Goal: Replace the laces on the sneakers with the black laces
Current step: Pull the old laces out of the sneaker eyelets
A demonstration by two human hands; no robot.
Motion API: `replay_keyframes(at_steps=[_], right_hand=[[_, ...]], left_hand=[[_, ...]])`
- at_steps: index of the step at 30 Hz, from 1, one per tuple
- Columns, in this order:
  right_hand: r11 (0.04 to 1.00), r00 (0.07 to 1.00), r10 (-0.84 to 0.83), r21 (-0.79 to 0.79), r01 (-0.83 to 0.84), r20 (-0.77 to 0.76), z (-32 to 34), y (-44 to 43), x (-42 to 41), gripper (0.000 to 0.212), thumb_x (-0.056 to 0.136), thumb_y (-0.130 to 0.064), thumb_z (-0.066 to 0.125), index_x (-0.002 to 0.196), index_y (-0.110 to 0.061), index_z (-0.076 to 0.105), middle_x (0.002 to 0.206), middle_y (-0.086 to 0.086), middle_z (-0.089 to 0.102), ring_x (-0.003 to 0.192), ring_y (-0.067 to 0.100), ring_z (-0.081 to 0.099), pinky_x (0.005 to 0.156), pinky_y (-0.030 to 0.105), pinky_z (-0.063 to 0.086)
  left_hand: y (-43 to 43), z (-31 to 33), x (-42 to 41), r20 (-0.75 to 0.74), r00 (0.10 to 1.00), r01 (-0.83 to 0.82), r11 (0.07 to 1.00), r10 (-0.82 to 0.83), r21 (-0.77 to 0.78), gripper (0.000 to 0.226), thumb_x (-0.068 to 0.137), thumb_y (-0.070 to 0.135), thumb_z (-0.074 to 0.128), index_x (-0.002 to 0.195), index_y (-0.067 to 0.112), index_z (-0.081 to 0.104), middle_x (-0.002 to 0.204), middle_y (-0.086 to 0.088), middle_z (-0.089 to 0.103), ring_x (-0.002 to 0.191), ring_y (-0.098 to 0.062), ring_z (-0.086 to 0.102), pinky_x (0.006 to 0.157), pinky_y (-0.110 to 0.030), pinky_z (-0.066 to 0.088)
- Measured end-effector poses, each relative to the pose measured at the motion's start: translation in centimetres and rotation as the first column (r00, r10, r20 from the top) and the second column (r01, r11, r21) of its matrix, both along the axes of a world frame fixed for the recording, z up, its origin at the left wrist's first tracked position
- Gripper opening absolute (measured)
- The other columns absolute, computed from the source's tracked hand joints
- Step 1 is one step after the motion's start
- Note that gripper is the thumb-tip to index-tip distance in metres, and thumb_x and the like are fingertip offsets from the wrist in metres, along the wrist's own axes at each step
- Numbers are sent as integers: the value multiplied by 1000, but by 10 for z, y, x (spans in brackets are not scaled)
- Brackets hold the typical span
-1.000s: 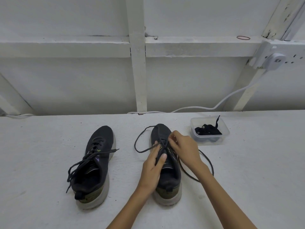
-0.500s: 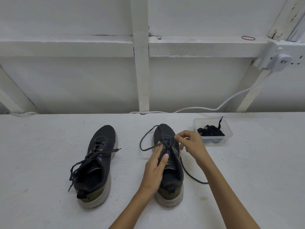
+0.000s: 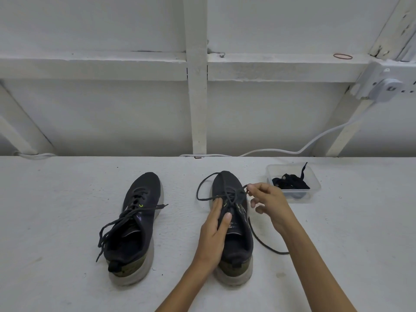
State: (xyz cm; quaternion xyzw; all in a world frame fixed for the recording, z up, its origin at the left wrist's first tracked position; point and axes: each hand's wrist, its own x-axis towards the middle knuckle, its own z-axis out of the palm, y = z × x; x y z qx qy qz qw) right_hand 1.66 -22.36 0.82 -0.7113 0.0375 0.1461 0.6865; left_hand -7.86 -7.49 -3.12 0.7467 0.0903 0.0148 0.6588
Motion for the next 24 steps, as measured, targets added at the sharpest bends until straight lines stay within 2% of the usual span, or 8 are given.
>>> replay_keyframes(at_steps=[5, 8, 11, 16, 18, 21, 23, 24], right_hand=[[972, 986, 166, -169, -164, -3, -8, 6, -17, 9, 81, -14, 77, 81, -6, 72, 67, 3, 64, 53, 11, 52, 49, 20, 34], [1000, 999, 7, 3, -7, 36, -2, 2, -5, 9, 88, -10, 69, 80, -7, 66, 69, 1, 59, 52, 11, 51, 50, 21, 32], [971, 994, -103, 214, 109, -37, 3, -7, 7, 9, 92, -17, 64, 88, -9, 64, 74, -2, 56, 53, 11, 49, 51, 23, 33], [969, 986, 164, -178, -168, -40, -6, -2, -11, 17, 81, -22, 78, 87, -8, 73, 70, -2, 64, 53, 9, 49, 49, 20, 34], [966, 986, 169, -196, -166, -4, -10, 3, -14, 14, 80, -18, 78, 86, -5, 74, 66, -3, 63, 53, 9, 49, 50, 19, 34], [996, 998, -53, 70, 51, 15, -3, -2, -2, 4, 87, -11, 69, 86, -8, 69, 72, -3, 61, 51, 9, 45, 53, 22, 30], [939, 976, -214, 266, 217, -39, 3, -13, 10, 6, 91, -13, 66, 86, -12, 64, 75, -4, 59, 49, 7, 43, 50, 20, 29], [930, 970, -239, 276, 243, -48, 3, -16, 12, 7, 91, -16, 65, 86, -12, 63, 76, -4, 58, 48, 6, 43, 49, 19, 29]], left_hand=[[0, 0, 1, -4, 1000, -4, 1000, 4, 5, 53, 100, 33, 47, 150, 27, 28, 157, 14, 26, 144, 0, 22, 121, -28, 21], [0, 0, 0, 1, 1000, 3, 1000, -3, 16, 53, 100, 33, 47, 149, 27, 30, 157, 15, 26, 144, 1, 22, 120, -26, 20], [1, 1, 0, 10, 1000, 4, 1000, -4, 9, 48, 100, 32, 47, 146, 32, 32, 157, 14, 27, 143, 1, 24, 119, -23, 22], [-1, 3, 1, 26, 1000, -2, 1000, 1, 14, 41, 100, 31, 46, 137, 41, 32, 156, 14, 28, 143, 0, 24, 116, -17, 21], [-1, 3, 0, 24, 1000, -3, 1000, 3, 18, 43, 100, 31, 46, 141, 37, 32, 156, 14, 28, 143, -1, 24, 116, -18, 22], [-1, 2, 0, 16, 1000, -8, 1000, 8, 1, 47, 100, 31, 46, 146, 30, 33, 156, 14, 28, 143, -1, 25, 118, -21, 22], [0, 1, 0, 11, 1000, -7, 1000, 7, -5, 49, 100, 31, 47, 147, 28, 33, 157, 13, 28, 143, 0, 24, 118, -20, 21], [0, 1, 0, 7, 1000, -8, 1000, 8, -5, 49, 100, 32, 47, 147, 27, 33, 157, 13, 28, 143, 0, 24, 117, -19, 21]])
